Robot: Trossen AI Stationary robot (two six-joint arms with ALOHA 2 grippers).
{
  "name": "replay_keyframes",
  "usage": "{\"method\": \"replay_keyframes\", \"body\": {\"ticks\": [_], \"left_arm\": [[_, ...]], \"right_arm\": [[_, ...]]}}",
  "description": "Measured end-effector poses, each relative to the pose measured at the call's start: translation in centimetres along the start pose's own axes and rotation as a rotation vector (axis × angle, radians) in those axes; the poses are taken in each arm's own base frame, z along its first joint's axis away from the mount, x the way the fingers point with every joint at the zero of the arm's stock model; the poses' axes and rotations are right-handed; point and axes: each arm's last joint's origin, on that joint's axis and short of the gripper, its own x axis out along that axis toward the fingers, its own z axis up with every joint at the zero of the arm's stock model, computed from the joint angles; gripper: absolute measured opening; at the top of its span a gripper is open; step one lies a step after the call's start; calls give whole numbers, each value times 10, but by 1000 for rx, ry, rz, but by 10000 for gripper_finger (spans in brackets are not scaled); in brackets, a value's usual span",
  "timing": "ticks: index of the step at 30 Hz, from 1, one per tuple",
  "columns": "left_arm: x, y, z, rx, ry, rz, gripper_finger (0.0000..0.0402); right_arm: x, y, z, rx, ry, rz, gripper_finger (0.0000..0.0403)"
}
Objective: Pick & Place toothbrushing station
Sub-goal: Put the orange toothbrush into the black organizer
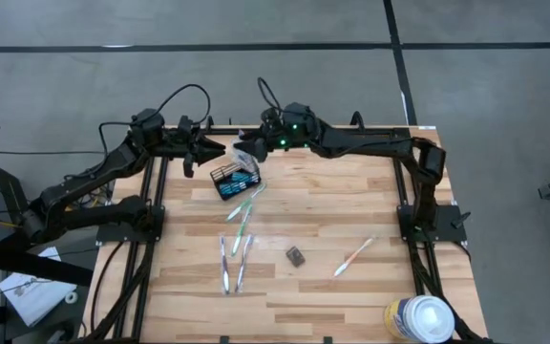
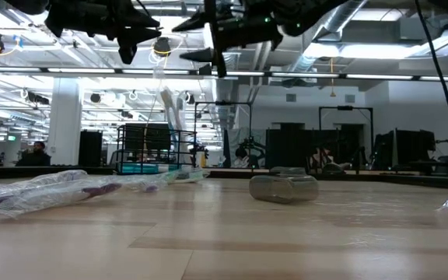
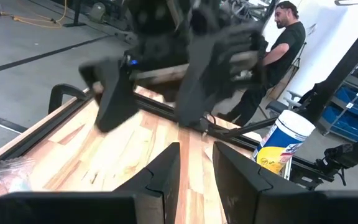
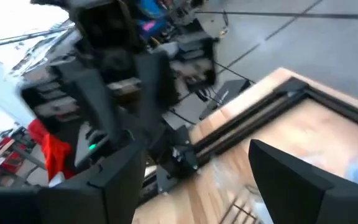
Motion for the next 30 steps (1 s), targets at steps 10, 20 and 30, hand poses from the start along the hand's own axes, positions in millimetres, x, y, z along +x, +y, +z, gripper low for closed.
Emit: {"method": "replay_keyframes", "body": {"ticks": [10,20,30], "left_arm": [[9,-1,5,52,18,-54,90],[14,-22,34,190,-48,-82,90],[15,-22,34,210,-42,-70,90]], "right_arm": [[-57,36,10,96,392,-386,269],[-136,99,-46,342,625,-891,269],[-176,163,-173,932,419,-1158,269]]}}
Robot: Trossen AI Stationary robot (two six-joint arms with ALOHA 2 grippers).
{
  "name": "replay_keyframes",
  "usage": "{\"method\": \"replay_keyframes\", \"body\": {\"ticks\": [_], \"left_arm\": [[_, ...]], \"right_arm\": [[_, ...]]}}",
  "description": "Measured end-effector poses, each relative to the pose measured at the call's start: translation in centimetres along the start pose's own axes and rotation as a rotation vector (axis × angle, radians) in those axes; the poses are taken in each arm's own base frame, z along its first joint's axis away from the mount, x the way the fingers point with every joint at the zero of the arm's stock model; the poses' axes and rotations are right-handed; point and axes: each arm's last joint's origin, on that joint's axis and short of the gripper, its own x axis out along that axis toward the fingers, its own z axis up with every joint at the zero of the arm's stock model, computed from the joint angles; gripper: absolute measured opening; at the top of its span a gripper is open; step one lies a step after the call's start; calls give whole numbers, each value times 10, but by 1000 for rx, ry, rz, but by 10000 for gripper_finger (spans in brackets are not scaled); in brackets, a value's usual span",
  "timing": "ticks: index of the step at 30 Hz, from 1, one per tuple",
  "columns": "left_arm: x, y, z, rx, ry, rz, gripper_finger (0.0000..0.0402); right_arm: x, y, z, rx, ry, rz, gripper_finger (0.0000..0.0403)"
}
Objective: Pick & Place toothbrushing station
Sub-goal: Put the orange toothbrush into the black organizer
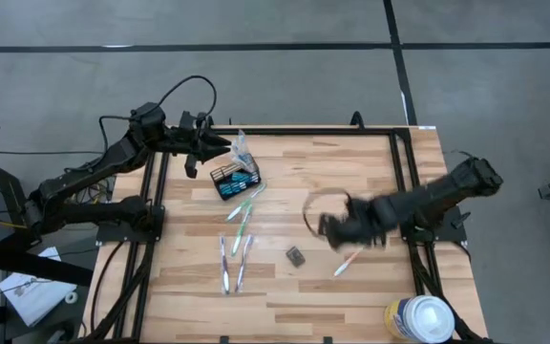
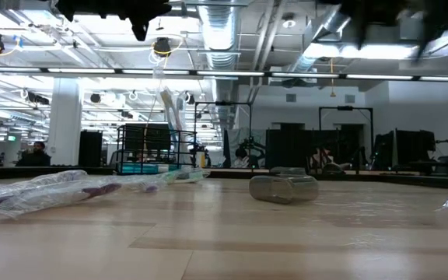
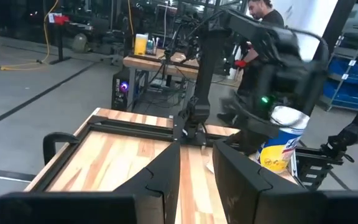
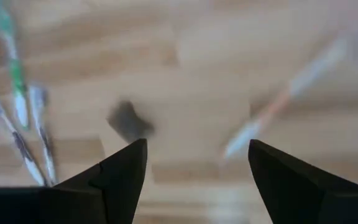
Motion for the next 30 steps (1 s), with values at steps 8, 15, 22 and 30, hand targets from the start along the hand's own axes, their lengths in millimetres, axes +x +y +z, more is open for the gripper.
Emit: {"method": "replay_keyframes", "body": {"ticks": [8,15,22,30], "left_arm": [[2,1,-1,-4,7,-27,90],[3,1,-2,-16,17,-54,90],[3,1,-2,-11,13,-54,90],[3,2,-1,-92,3,-14,90]], "right_arm": [[38,-4,-30,-2,10,-93,269],[41,3,-27,7,-97,18,269],[35,5,-31,-30,-269,196,269],[29,10,-27,-214,-303,179,269]]}}
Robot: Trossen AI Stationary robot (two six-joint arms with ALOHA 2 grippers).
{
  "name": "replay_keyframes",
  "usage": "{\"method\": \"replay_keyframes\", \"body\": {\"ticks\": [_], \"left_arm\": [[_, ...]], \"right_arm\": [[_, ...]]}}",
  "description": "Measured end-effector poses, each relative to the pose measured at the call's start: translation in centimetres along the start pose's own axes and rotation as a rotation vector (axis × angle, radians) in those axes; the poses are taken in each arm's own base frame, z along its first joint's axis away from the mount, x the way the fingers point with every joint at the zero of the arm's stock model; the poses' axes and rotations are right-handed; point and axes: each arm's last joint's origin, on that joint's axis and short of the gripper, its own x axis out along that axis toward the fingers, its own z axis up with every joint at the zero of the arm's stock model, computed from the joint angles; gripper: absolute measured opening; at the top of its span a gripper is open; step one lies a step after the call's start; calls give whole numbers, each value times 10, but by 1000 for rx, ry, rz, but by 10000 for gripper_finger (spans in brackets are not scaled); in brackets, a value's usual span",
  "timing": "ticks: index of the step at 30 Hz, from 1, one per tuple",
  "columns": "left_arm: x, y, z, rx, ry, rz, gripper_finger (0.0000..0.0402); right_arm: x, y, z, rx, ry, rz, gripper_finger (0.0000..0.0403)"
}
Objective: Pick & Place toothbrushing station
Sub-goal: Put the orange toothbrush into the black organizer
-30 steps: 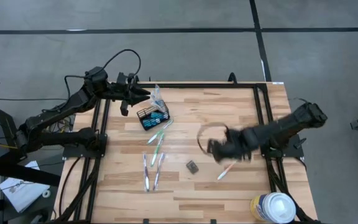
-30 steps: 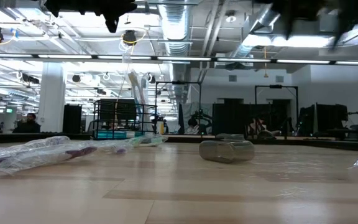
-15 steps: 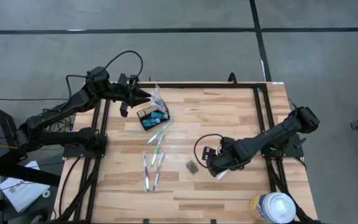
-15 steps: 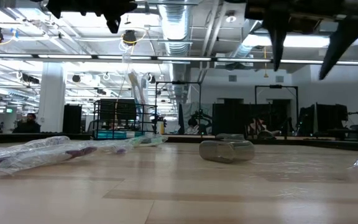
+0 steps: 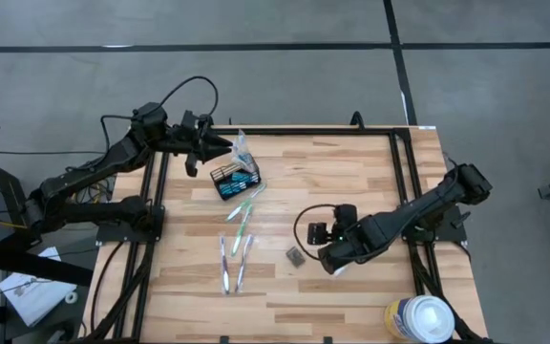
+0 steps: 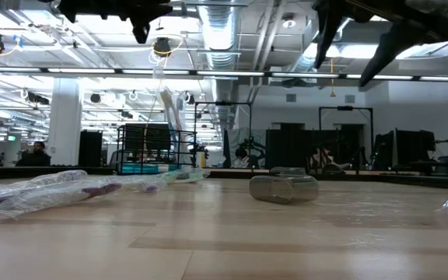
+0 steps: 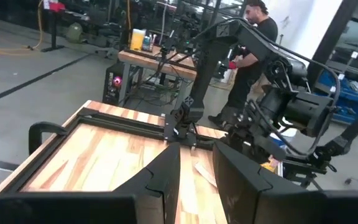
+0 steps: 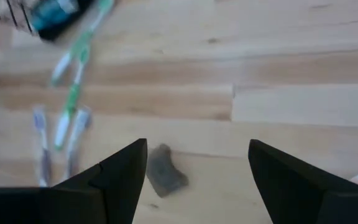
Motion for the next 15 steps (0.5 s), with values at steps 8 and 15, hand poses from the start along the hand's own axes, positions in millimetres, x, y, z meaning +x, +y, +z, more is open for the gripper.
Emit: {"method": "replay_keyframes", "body": {"ticks": [8,15], "left_arm": [[2,6,-2,-35,4,59,90],[10,12,-8,-62,43,20,90]], "right_arm": [[0,-4,-1,207,52,-63,269],[23,6,13,335,27,-104,260]]}}
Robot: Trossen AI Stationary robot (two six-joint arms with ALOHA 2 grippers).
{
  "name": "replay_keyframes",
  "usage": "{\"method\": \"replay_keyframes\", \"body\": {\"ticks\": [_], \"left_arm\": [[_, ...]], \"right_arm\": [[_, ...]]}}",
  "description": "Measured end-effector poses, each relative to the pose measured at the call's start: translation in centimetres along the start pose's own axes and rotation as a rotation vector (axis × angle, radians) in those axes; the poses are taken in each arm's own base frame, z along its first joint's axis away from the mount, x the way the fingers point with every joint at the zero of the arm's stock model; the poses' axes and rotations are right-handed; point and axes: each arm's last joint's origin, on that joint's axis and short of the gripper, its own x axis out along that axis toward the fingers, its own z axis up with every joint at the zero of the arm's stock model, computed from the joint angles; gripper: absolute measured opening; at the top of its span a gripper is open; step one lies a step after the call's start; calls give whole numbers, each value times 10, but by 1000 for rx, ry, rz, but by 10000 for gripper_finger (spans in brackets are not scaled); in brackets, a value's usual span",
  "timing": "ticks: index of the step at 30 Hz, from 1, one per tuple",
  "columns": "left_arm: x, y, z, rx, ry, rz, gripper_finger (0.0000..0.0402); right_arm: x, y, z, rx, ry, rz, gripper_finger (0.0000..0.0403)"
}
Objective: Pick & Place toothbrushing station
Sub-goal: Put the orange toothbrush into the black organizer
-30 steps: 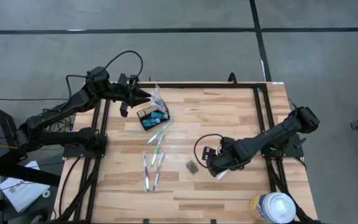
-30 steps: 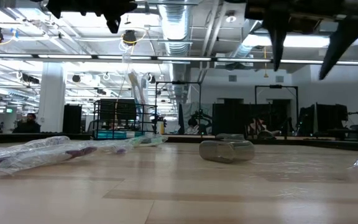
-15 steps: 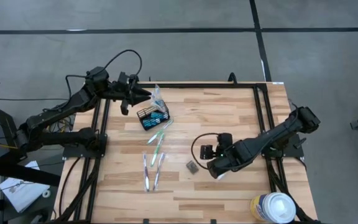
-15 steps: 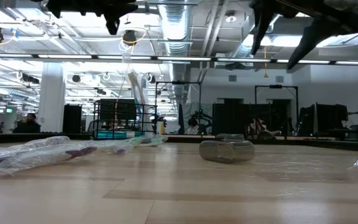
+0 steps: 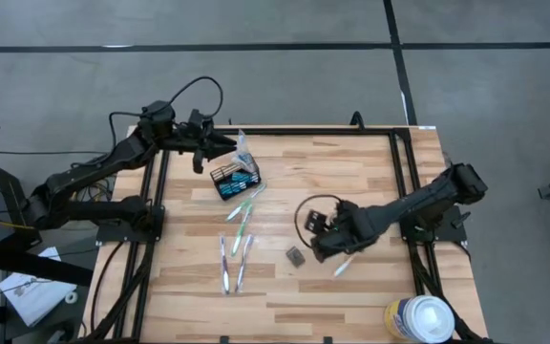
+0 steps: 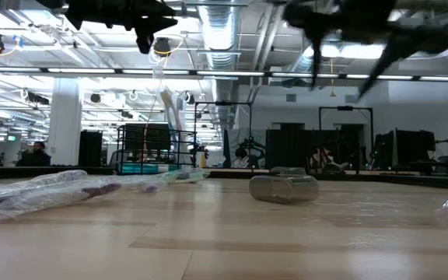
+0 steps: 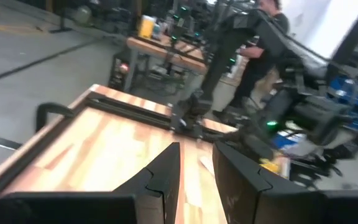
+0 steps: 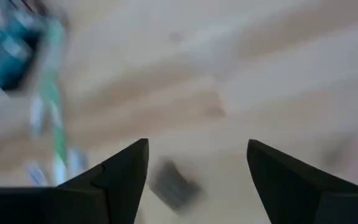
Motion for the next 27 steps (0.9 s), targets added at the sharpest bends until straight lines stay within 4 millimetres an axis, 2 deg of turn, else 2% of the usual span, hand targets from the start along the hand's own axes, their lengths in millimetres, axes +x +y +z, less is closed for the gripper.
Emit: {"method": "replay_keyframes", "body": {"ticks": [4,9,15,19,22,27], "left_arm": [[1,-2,-1,5,16,-75,90],[1,-3,0,9,19,-108,90],[2,-2,0,15,16,-117,90],[1,-1,0,14,19,-140,90],[1,-1,0,13,22,-147,90],[1,-1,0,14,22,-148,90]], "right_arm": [[7,13,0,0,-105,153,238],[2,18,-6,-13,-213,332,209],[-3,29,-16,-92,-186,444,187],[-2,29,-14,-65,-180,435,188],[1,22,-9,65,-190,377,195],[7,22,1,71,-193,297,201]]}}
